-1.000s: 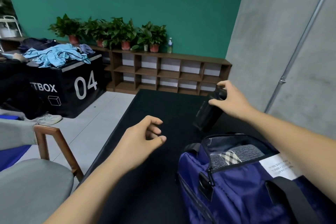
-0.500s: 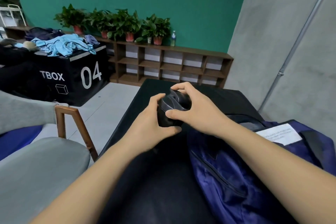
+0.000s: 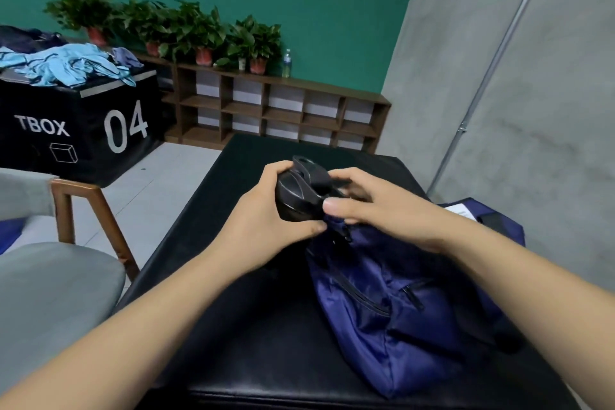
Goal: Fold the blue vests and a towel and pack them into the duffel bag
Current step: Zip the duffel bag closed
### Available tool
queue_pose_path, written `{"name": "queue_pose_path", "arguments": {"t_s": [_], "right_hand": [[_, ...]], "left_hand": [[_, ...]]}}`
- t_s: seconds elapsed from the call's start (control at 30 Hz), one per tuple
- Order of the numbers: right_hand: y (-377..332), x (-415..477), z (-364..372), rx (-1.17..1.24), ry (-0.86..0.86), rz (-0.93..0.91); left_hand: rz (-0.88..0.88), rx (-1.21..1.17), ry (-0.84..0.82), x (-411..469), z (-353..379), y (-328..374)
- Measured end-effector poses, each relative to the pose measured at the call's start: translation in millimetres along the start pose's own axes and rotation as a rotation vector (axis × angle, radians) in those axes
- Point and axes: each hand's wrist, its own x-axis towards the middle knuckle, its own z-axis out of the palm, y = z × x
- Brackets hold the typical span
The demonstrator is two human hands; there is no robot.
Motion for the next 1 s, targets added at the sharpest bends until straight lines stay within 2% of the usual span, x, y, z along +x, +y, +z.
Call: {"name": "queue_pose_path", "arguments": {"t_s": [0.07,0.2,0.33,0.4,0.5,0.7,0.9,1.0], "right_hand": [[4.5,-11.2,-2.2,-0.002,0.003,-0.053],[6.2,-28.6,-22.3,0.094,0.225,-0.127],[8.3,-54.3,-55.6,0.126,0.389,-0.128],[14.1,-68.1,-75.9,0.117,0.461,-0.118],[29.9,-86.9,-104.3,0.069,0.577,-0.091],[62.5,-110.7,-123.3,0.03,0.671,-0.007],[68.4,-122.9,-134.4,-0.008,0.723,0.008],[67.3,-121.8,-137.8,-0.043,0.739,0.012]], "left_hand": [[0.013,-0.112,0.012,0.7,9.6,22.8],[0.016,-0.298,-0.046,8.4,32.6,69.9],[0.07,-0.317,-0.151,22.7,45.4,87.7],[0.061,-0.21,-0.185,23.6,51.2,78.7],[0.083,0.144,-0.288,18.1,67.7,54.1],[0.133,0.553,-0.294,23.9,99.1,42.1],[0.179,0.705,-0.42,39.1,87.6,29.1],[0.193,0.753,-0.414,43.0,65.3,28.3]]}}
